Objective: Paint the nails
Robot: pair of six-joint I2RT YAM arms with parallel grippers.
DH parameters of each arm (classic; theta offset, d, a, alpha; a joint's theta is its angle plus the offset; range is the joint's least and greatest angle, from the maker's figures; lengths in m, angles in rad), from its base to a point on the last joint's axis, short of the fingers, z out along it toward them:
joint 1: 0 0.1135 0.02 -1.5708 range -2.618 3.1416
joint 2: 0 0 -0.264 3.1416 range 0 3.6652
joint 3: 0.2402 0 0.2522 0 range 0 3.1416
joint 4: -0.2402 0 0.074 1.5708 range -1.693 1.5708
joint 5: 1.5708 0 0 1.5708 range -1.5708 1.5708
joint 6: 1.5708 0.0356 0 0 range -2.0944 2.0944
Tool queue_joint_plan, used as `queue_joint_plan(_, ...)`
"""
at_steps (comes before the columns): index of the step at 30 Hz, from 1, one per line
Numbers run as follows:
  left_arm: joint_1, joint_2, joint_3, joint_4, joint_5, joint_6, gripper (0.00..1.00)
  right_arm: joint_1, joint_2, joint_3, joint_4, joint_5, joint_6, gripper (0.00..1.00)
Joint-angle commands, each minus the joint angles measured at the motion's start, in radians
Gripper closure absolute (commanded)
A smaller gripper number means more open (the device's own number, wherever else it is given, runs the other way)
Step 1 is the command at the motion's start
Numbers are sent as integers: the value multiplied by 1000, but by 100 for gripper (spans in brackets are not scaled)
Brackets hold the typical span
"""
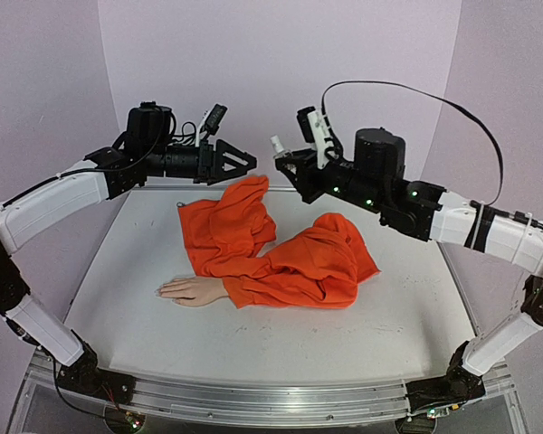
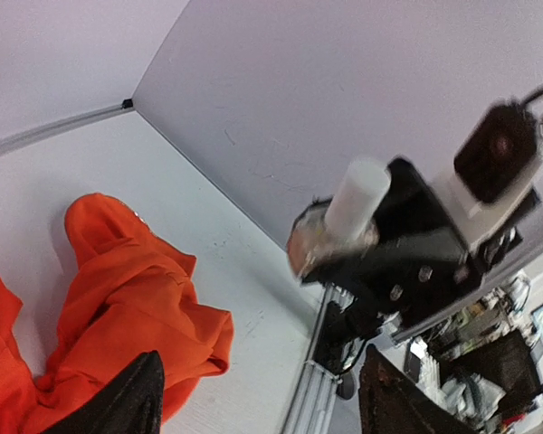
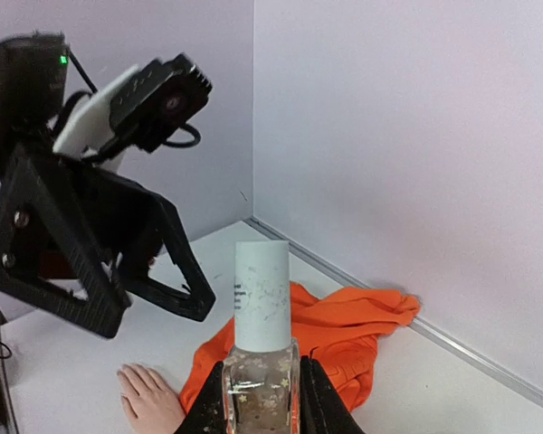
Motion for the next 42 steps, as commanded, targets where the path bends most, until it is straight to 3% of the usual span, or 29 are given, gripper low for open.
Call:
queue_joint_plan(1,-8,-61,36,40,-63,-81,35,71,57,98,24,189,-80,100)
queue_joint_plan(6,-11,-44,52,38,-79,-117,42,116,124,148,-4,211,-98,100)
queue_joint_plan(14,-14,-37,60,36,-90,-110,72,142,144,164,-3,205,-96,100)
queue_joint_plan(18,-23,-27,72,35,-75,-96,79,145,152,175,-3,203,-99,100)
queue_joint_plan(24,-46,-3,106,36,41,-9,99,142,140,174,14,167,-79,100)
queue_joint_plan(26,-60,5,123,36,159,70,100,127,118,163,24,57,-67,100)
queue_joint_plan(28,-71,5,133,36,296,154,100,79,84,151,27,-184,-33,100)
queue_joint_plan(30,-72,6,145,37,421,216,100,-17,45,117,78,-586,53,100)
queue_joint_plan(32,-72,11,163,36,492,257,100,-106,19,59,261,-1043,192,100)
queue_joint_plan(34,-72,29,197,36,540,265,100,-118,24,48,457,-1299,350,100)
queue_joint_plan(37,-72,61,239,36,563,251,100,-118,36,68,469,-1377,427,100)
queue_joint_plan(41,-68,59,238,38,489,223,100,-130,-27,-15,464,-1244,396,100)
queue_joint_plan(42,-63,53,230,38,452,209,95,-138,-40,-31,458,-1199,384,100)
